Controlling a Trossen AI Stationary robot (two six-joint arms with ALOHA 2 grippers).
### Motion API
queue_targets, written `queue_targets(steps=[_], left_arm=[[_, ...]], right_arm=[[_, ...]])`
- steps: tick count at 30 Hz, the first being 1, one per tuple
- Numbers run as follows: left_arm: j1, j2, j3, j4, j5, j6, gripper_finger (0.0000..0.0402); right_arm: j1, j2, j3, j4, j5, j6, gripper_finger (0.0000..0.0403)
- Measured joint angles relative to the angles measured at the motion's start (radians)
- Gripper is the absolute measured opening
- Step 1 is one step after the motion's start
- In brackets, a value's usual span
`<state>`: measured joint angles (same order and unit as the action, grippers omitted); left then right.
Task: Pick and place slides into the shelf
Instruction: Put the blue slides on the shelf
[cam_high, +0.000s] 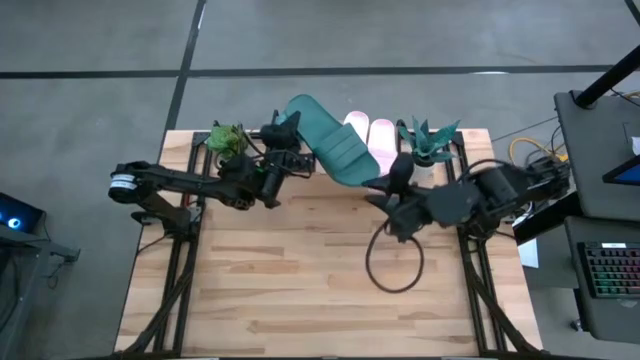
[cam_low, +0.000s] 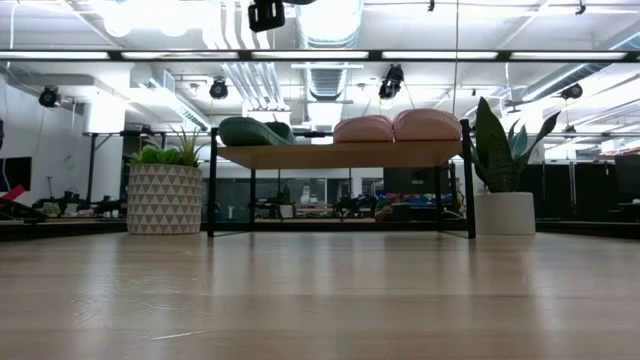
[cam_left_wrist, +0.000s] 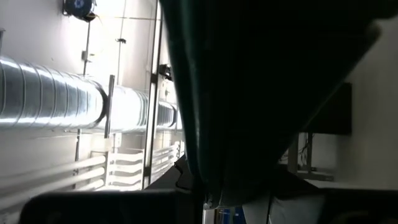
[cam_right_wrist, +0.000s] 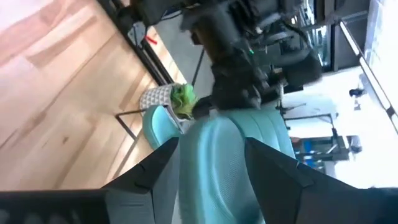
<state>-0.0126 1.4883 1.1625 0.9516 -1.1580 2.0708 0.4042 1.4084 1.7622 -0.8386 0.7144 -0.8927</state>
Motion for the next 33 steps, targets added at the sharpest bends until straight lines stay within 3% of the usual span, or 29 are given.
queue_targets(steps=[5,11,18,25,33], left_arm=[[0.016,0.000,0.000,0.001,-0.001,-0.001,0.0048],[0.018,-0.001,0.028,0.002,0.002,-0.006,0.0048],[0.017,-0.001,0.029,-0.001,0.008,-0.014,0.0048],[0.012,-0.001,0.035,-0.157,0.061,-0.184,0.0048],[0.012,-0.001,0.035,-0.162,0.110,-0.239,0.0048]], right_arm=[[0.015,0.027,0.000,-0.033,0.032,-0.032,0.0172],[0.015,0.050,-0.001,-0.085,0.200,-0.021,0.0172],[0.008,0.055,-0.001,-0.062,0.206,-0.052,0.0170],[-0.042,0.060,-0.001,-0.060,0.205,-0.077,0.0169],[-0.060,0.068,-0.001,-0.054,0.202,-0.032,0.0160]])
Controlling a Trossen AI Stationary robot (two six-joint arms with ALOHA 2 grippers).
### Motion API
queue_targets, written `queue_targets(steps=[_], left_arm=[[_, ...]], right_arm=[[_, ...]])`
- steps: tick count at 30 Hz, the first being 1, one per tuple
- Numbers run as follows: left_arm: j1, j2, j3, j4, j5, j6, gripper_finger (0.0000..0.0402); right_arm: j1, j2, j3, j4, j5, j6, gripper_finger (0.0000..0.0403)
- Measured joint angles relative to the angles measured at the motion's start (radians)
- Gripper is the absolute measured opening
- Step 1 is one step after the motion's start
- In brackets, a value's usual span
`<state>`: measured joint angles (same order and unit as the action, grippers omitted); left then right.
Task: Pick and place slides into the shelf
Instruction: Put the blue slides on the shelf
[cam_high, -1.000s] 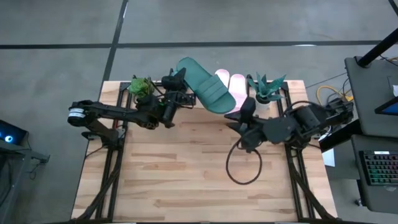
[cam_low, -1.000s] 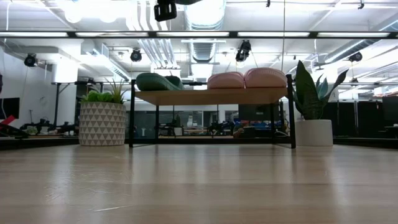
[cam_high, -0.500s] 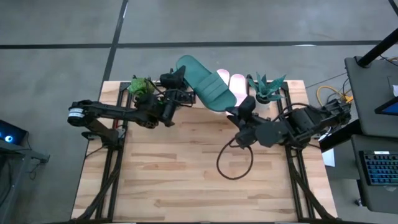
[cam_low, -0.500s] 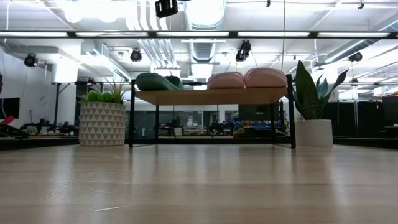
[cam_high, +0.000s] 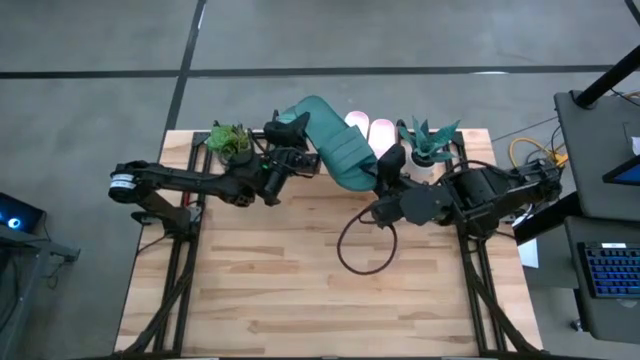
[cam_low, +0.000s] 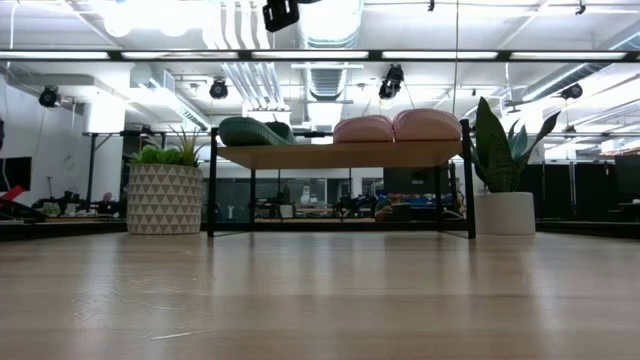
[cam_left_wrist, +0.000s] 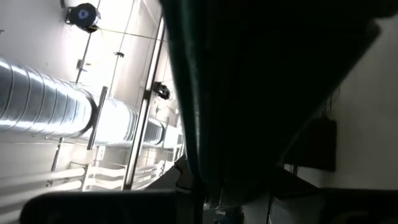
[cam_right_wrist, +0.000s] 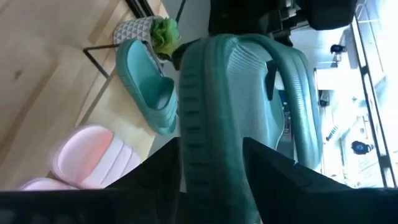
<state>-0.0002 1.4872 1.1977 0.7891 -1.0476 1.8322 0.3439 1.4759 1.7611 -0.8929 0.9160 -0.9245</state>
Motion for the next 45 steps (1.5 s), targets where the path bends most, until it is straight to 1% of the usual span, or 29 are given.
queue_targets(steps=[3,6,9,14,15,23,26,31,33,41,45], left_arm=[[0.000,0.000,0.004,0.001,0.010,-0.019,0.0048],[0.000,0.000,0.003,0.001,0.010,-0.020,0.0048],[0.000,0.000,0.000,0.001,0.011,-0.024,0.0048],[-0.001,0.000,-0.005,0.000,0.014,-0.024,0.0048],[-0.001,0.000,-0.005,0.000,0.014,-0.024,0.0048],[-0.002,0.000,-0.007,-0.015,0.020,-0.026,0.0047],[-0.001,-0.001,-0.007,-0.015,0.041,-0.033,0.0051],[-0.001,-0.001,-0.007,-0.020,0.069,-0.072,0.0110],[-0.001,-0.001,-0.008,-0.018,0.088,-0.074,0.0125],[-0.001,-0.001,-0.009,-0.022,0.105,-0.116,0.0149],[-0.001,-0.003,-0.005,-0.032,0.099,-0.148,0.0172]], right_arm=[[0.000,0.006,0.000,0.031,-0.001,0.000,0.0151],[0.000,0.008,0.000,0.052,-0.004,-0.001,0.0133],[0.000,0.010,0.000,0.065,-0.007,-0.004,0.0103],[0.000,0.012,0.000,0.065,-0.042,-0.020,0.0032],[-0.001,0.012,0.000,0.067,-0.046,-0.023,0.0028],[-0.005,0.013,0.000,0.079,-0.053,-0.017,0.0028],[-0.005,0.012,0.000,0.110,-0.053,0.009,0.0028],[-0.004,0.012,0.000,0.118,-0.054,0.030,0.0028],[-0.004,0.012,0.000,0.122,-0.059,0.051,0.0028],[-0.004,0.012,0.000,0.122,-0.060,0.069,0.0028],[-0.004,0.010,0.000,0.125,-0.063,0.071,0.0028]])
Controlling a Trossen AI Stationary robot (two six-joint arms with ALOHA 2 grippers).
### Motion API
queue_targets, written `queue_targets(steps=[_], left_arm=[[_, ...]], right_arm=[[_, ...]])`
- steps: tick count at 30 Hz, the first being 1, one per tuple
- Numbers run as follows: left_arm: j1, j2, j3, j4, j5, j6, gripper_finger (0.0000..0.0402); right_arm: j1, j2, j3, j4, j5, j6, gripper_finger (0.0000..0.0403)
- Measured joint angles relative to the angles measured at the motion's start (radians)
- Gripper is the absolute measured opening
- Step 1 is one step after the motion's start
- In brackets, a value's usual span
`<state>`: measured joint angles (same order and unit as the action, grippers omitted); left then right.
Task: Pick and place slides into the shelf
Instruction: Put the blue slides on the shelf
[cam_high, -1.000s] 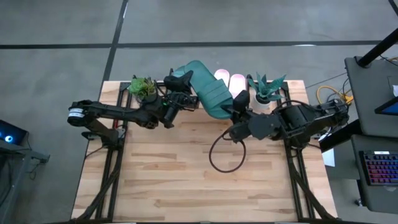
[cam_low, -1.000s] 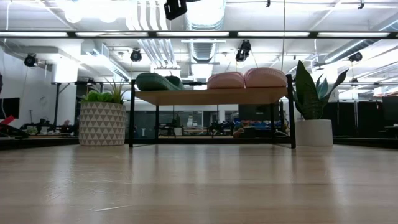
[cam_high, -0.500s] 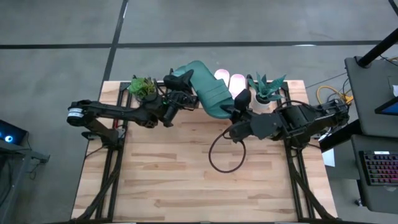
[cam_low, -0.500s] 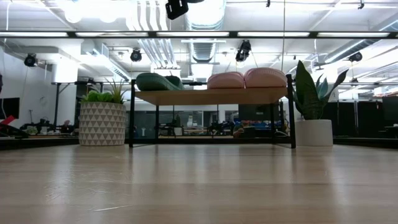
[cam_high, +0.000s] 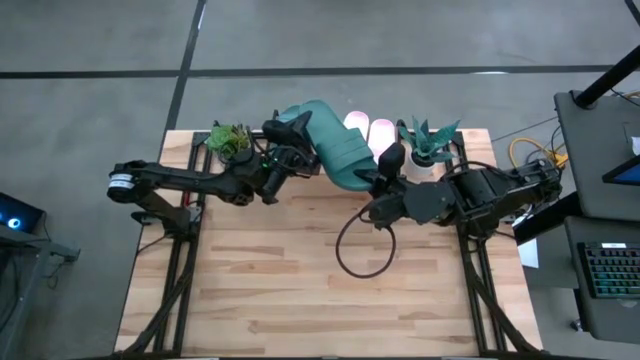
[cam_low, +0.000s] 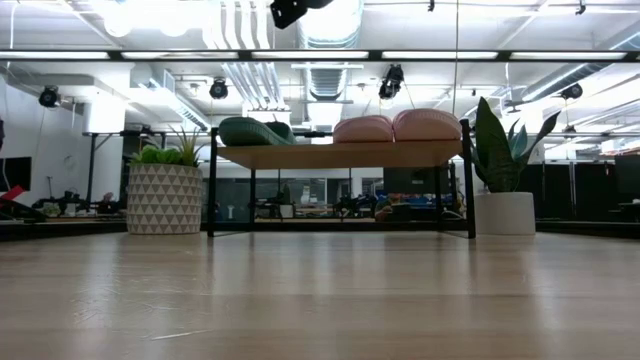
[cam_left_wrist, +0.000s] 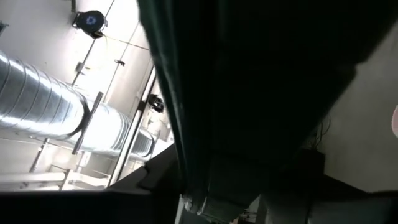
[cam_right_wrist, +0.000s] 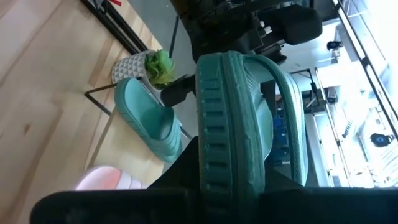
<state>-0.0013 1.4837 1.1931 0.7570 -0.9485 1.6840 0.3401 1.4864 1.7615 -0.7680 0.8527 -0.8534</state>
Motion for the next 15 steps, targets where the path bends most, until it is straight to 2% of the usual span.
queue_targets(steps=[9,15], left_arm=[[0.002,-0.021,-0.012,-0.015,-0.045,-0.054,0.0270],[-0.005,-0.079,-0.059,-0.015,-0.047,-0.067,0.0290]], right_arm=[[-0.001,-0.009,0.001,0.003,-0.008,0.009,0.0028],[0.000,-0.042,0.000,-0.015,-0.014,0.039,0.0028]])
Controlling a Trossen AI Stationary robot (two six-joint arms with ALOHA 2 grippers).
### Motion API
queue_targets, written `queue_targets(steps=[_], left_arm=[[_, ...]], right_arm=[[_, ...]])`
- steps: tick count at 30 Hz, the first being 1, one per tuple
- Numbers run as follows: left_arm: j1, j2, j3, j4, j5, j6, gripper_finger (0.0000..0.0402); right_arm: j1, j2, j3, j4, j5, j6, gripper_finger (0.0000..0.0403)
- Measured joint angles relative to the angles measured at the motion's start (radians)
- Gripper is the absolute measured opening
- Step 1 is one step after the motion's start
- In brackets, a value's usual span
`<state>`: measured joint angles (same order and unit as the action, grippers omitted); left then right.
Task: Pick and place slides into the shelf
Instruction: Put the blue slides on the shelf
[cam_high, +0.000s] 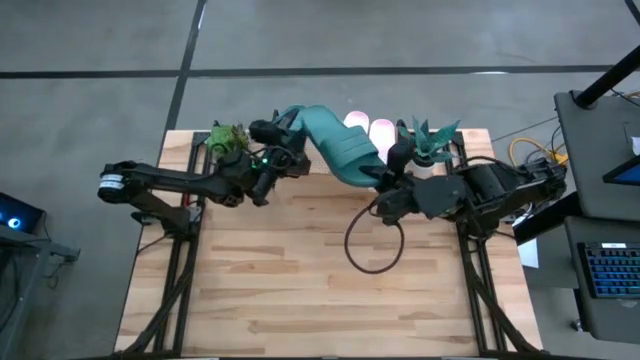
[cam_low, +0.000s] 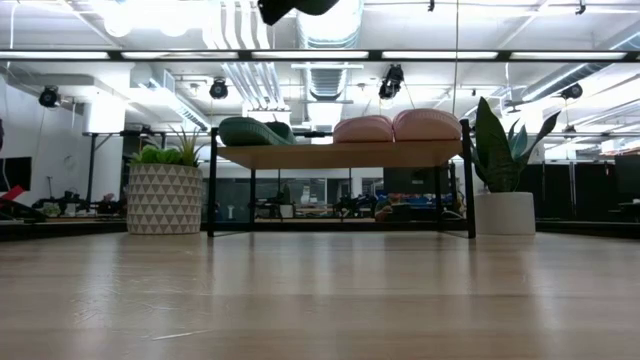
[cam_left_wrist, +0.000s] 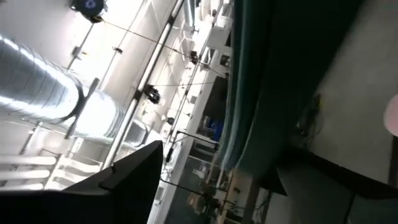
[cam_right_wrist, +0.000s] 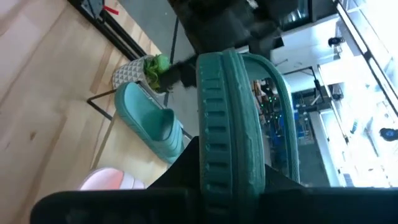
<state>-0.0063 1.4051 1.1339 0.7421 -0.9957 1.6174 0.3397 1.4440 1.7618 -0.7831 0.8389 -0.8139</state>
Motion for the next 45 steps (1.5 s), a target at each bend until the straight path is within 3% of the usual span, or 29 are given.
queue_targets(steps=[5,9,15,18,21,30,39,45], left_arm=[[-0.023,-0.098,-0.075,-0.083,0.077,-0.142,0.0290],[-0.038,-0.216,-0.137,-0.245,0.160,-0.302,0.0290],[-0.045,-0.372,-0.254,-0.361,0.307,-0.468,0.0290],[-0.045,-0.434,-0.312,-0.359,0.456,-0.539,0.0290],[-0.045,-0.476,-0.349,-0.348,0.615,-0.610,0.0290],[-0.045,-0.477,-0.358,-0.323,0.800,-0.674,0.0290],[-0.045,-0.450,-0.358,-0.237,0.970,-0.723,0.0290],[-0.044,-0.413,-0.357,-0.217,0.981,-0.722,0.0271]], right_arm=[[-0.002,-0.035,-0.001,-0.037,-0.022,0.037,0.0028],[-0.008,-0.070,-0.001,-0.042,-0.066,0.054,0.0028],[-0.045,-0.131,-0.001,-0.052,-0.317,0.156,0.0028],[-0.062,-0.154,-0.001,-0.047,-0.487,0.209,0.0028],[-0.065,-0.163,-0.002,-0.031,-0.551,0.213,0.0028],[-0.066,-0.140,-0.003,0.096,-0.706,0.165,0.0028],[-0.086,-0.106,-0.005,0.109,-0.710,0.135,0.0028],[-0.103,-0.107,-0.005,0.131,-0.742,0.141,0.0028]])
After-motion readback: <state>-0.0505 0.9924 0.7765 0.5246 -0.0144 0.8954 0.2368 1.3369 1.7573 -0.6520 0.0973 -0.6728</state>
